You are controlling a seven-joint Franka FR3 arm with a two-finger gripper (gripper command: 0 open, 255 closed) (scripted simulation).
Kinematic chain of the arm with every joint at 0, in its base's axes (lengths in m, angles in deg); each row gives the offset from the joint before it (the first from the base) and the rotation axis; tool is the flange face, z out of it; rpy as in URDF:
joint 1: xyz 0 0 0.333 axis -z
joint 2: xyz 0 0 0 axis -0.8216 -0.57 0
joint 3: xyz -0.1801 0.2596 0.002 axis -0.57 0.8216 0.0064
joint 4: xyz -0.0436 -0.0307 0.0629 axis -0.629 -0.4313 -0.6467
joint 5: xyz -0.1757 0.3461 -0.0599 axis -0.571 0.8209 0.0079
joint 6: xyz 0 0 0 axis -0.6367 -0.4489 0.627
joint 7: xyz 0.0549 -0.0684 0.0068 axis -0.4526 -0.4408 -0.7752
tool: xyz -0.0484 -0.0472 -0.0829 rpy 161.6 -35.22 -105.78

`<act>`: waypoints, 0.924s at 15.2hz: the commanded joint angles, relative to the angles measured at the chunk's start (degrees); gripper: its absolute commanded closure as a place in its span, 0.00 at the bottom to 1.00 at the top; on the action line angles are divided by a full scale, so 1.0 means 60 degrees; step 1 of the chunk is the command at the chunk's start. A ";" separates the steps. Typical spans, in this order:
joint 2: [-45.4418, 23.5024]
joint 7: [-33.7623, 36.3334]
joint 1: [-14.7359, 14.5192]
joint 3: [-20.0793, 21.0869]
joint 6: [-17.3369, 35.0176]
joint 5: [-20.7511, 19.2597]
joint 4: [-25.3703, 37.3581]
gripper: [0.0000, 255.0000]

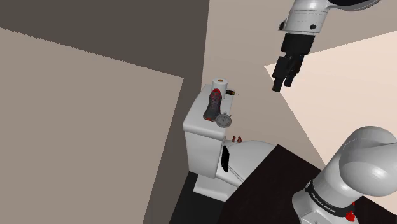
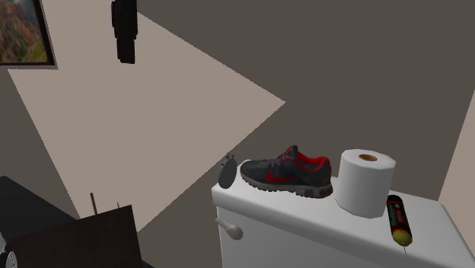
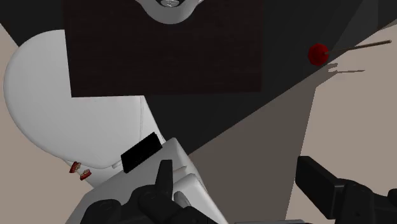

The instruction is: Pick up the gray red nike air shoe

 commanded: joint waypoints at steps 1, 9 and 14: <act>0.0000 0.0000 0.0000 0.0000 0.0000 0.0000 0.0000 0.00; -0.2654 -0.1596 -0.0012 -0.0903 0.1629 -0.0179 0.0759 0.00; -0.4504 -0.2584 -0.0053 -0.1355 0.2337 -0.0022 0.1699 0.00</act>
